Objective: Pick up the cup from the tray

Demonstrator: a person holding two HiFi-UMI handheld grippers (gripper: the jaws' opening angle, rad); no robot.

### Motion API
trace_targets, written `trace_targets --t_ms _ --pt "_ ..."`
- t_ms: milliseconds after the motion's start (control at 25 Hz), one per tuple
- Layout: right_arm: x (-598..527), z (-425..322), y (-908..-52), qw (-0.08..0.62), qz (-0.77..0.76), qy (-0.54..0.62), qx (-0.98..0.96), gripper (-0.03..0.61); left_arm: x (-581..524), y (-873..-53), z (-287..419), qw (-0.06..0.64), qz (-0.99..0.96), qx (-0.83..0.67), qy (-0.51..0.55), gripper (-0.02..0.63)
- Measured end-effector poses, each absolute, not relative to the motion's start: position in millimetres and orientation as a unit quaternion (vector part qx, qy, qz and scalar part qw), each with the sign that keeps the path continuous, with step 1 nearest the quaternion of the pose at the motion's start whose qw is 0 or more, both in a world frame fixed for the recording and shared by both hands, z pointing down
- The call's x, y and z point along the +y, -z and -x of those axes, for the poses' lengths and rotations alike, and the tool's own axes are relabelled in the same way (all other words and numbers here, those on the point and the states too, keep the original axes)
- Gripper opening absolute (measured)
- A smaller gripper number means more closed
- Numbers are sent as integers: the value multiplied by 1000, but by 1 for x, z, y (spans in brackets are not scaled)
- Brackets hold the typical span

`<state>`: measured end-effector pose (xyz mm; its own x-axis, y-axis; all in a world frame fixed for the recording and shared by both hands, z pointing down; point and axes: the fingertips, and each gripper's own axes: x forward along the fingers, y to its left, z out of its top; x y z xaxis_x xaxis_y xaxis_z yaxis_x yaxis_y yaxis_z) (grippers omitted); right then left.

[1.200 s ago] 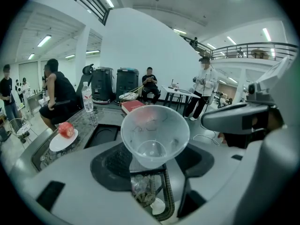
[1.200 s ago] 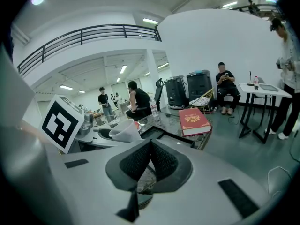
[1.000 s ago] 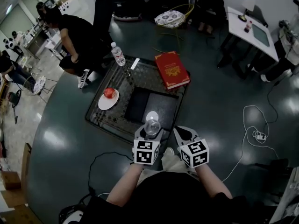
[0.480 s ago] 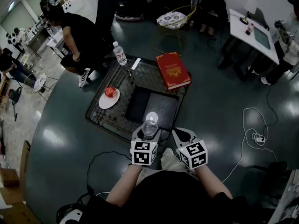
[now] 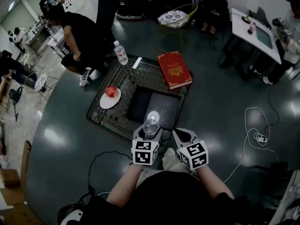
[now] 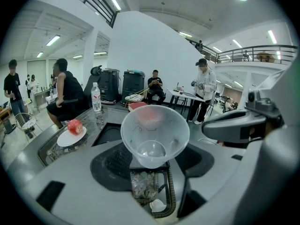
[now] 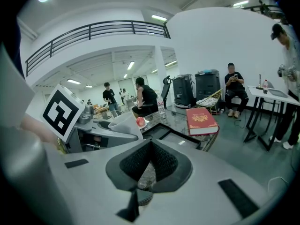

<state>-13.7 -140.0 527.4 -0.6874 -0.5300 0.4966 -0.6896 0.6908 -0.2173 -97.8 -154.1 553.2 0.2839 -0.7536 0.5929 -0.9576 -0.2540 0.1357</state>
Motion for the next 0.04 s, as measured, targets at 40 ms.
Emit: trace_targets --t_ms 40 --pt "-140 14 -527 202 -340 -197 -897 9 -155 -553 97 242 -764 -560 -211 284"
